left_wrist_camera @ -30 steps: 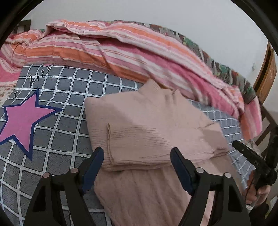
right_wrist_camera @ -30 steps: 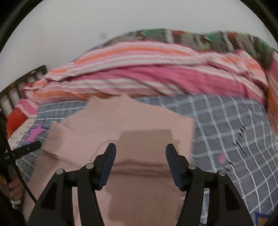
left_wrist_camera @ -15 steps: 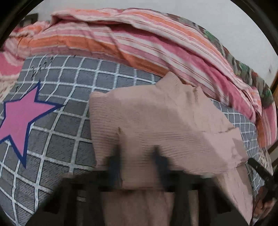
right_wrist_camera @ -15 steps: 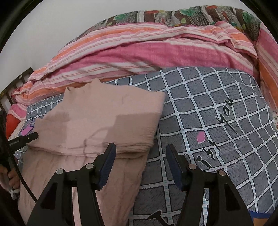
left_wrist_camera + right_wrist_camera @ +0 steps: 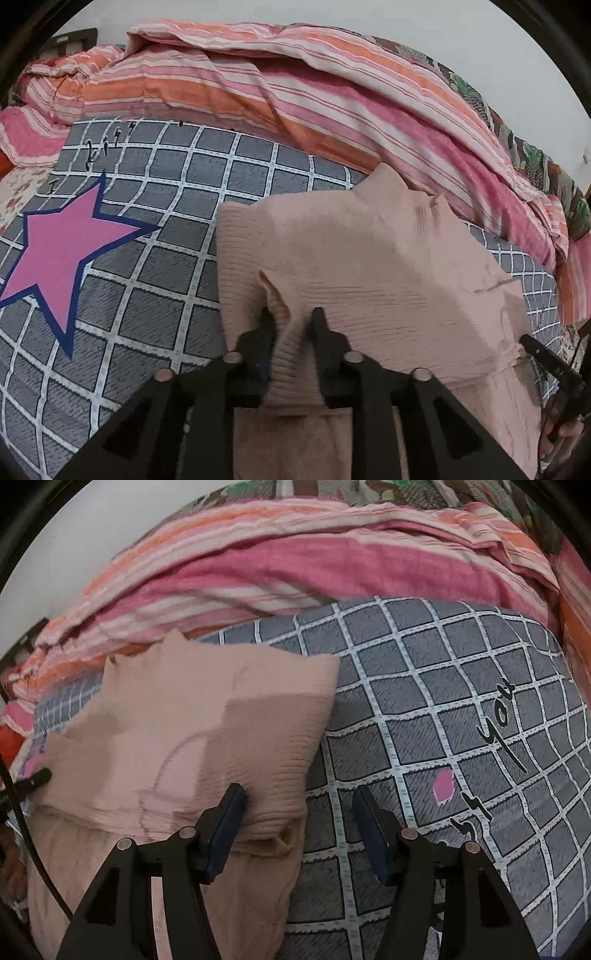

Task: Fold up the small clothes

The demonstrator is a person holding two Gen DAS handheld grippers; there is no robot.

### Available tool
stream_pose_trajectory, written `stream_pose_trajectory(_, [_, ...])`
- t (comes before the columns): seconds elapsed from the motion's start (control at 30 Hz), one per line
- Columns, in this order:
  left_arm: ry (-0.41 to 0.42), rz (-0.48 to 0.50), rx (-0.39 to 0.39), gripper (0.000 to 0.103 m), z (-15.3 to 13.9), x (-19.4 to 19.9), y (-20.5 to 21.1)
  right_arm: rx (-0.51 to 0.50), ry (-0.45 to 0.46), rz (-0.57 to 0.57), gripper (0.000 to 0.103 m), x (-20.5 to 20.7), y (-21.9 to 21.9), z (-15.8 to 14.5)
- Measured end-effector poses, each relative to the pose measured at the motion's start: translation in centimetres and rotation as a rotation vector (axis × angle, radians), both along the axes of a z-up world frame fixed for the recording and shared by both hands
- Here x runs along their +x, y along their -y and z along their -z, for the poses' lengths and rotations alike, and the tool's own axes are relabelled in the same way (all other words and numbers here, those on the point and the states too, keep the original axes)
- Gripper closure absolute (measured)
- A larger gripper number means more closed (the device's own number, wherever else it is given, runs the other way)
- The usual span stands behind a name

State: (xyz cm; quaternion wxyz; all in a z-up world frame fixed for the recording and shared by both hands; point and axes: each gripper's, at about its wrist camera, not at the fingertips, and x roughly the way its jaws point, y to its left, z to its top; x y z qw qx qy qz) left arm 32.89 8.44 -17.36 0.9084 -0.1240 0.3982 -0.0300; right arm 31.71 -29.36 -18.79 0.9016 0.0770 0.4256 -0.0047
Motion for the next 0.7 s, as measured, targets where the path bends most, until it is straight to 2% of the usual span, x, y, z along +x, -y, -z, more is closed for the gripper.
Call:
stream_pose_trajectory(0.2, [0.025, 0.021, 0.135, 0.073, -0.2, -1.0, 2.0, -0.024, -0.009, 0.005, 0.044, -0.3, -0.4, 0.2])
stream_pose_trajectory(0.7, [0.034, 0.005, 0.178, 0.072, -0.1, -1.9, 2.5, -0.035, 0.001, 0.021, 0.044, -0.9, -0.6, 0.1])
